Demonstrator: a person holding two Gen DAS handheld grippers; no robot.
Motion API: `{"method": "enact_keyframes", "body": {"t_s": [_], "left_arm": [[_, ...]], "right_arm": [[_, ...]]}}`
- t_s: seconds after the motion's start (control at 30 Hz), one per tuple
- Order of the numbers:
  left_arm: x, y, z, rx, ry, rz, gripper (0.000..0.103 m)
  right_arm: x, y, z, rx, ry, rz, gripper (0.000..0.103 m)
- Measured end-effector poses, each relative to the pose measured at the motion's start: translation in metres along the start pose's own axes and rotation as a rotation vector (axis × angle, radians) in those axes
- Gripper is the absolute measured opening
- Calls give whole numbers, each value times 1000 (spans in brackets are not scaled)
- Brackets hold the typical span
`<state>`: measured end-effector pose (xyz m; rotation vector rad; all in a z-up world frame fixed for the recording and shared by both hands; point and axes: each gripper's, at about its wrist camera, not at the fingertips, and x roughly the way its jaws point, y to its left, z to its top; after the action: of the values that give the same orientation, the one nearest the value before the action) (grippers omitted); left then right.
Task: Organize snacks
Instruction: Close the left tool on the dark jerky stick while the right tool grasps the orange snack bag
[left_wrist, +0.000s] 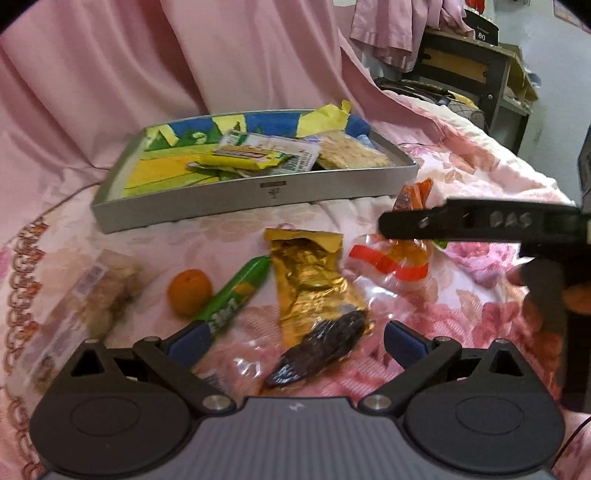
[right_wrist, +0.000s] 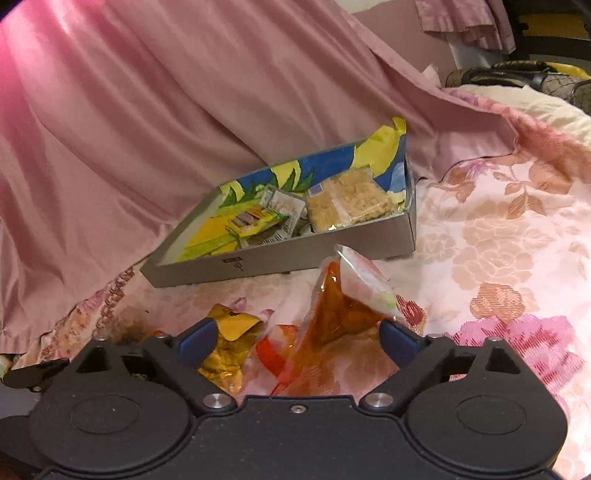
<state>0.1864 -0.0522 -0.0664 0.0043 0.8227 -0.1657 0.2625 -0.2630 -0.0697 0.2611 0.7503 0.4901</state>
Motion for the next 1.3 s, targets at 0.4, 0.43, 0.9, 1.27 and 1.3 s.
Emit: {"method": "enact_keyframes", "body": {"t_s": [0.4,0.43,0.9,1.27,1.3], "left_arm": [[32,-1,21,-88,38,-30,69],[34,0,23,-98,40,-29,69],[46,17,36,-253,89,-120,83],[28,6,16,-87,110,-131,90],[26,5,13,-67,111,-129,90]], "right_arm": [[20,-23,7,73,-3,-12,68],[20,-24,7,72,-3,-10,68],[29,-31,11,126,5,30,81],[30,-29,11,113,8,25,81],[30,-29,11,110,9,22,81]]}}
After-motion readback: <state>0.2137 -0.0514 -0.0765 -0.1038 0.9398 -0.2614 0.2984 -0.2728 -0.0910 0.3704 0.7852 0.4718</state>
